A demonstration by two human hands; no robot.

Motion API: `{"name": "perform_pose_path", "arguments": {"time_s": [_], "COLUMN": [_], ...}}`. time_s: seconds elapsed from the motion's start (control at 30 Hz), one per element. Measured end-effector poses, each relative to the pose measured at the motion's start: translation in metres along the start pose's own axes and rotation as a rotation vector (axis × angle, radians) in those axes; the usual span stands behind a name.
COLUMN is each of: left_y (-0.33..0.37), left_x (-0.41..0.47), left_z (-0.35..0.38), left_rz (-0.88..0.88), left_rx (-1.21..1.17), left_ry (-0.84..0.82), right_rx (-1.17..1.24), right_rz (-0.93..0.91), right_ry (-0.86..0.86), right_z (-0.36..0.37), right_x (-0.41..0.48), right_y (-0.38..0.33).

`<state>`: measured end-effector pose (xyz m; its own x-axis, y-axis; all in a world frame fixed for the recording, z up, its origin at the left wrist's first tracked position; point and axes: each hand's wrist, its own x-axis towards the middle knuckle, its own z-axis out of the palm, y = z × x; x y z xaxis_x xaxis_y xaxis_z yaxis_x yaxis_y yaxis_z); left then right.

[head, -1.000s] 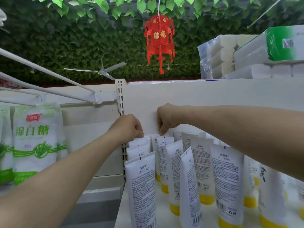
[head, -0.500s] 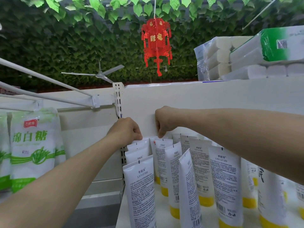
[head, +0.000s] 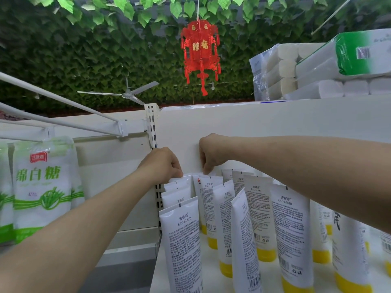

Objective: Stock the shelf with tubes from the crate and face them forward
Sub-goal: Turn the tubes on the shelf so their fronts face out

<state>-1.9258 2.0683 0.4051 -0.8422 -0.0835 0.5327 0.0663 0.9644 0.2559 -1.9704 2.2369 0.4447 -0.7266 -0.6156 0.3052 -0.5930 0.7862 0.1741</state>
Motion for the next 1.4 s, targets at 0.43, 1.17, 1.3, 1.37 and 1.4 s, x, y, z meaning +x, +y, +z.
{"name": "perform_pose_path", "arguments": {"time_s": [0.43,1.17,1.3,1.37,1.4], "left_y": [0.013,0.02,0.022,0.024,0.025], "left_x": [-0.021,-0.04,-0.038,-0.04,-0.041], "left_z": [-0.04,-0.039,-0.035,-0.035,-0.035], "left_rz": [0.115,-0.047,-0.104,-0.094,-0.068], "left_rx": [-0.296,-0.345,-0.336,-0.297,-0.258], "left_ry": [-0.183,-0.38,-0.383,-0.36,-0.346], "right_rx": [0.393,0.476,0.489,0.47,0.445], "right_rz": [-0.061,-0.009,0.016,0.003,-0.012], "right_ry": [-0.182,-0.399,-0.402,-0.39,-0.38], "right_z": [-0.032,-0.027,-0.026,-0.026,-0.025], "right_x": [-0.019,-0.039,-0.039,-0.04,-0.041], "right_y": [0.025,0.022,0.023,0.023,0.023]}}
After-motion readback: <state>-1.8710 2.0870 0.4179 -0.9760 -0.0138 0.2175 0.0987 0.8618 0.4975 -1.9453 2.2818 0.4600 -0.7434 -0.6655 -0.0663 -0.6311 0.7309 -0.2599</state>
